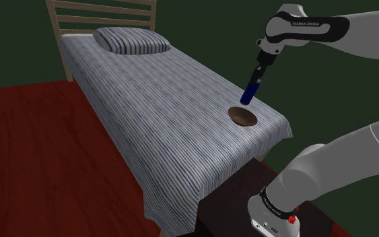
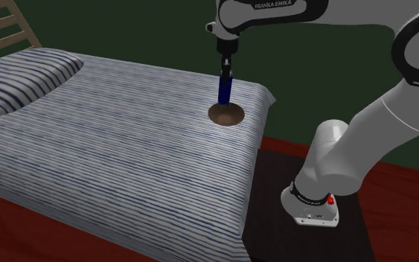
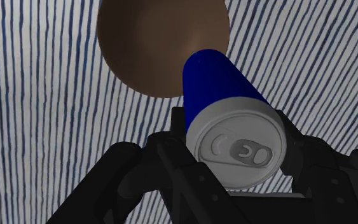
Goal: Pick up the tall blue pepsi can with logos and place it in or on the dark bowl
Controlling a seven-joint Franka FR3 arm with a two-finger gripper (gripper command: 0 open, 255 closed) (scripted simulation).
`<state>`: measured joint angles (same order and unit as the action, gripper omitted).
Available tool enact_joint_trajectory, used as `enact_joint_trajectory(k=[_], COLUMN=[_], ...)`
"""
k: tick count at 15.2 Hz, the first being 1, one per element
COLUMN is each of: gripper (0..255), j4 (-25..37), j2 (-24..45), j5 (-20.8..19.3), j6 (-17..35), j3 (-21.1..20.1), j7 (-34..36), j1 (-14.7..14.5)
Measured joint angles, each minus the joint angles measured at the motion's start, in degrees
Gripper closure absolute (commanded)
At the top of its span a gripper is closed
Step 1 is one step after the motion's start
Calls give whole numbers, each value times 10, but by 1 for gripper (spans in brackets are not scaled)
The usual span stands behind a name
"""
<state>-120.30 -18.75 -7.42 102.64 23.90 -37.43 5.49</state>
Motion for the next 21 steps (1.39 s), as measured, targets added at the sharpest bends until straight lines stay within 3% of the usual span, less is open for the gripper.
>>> enact_joint_trajectory(k=[3,5,21], gripper=[255,255,255], j4=[48,49,-52], j2=[32,39,61], j5=[5,6,8], j6=[-15,-8,113], j3=[33,40,54], j7=[-49,-58,-66], j1=[10,13,16])
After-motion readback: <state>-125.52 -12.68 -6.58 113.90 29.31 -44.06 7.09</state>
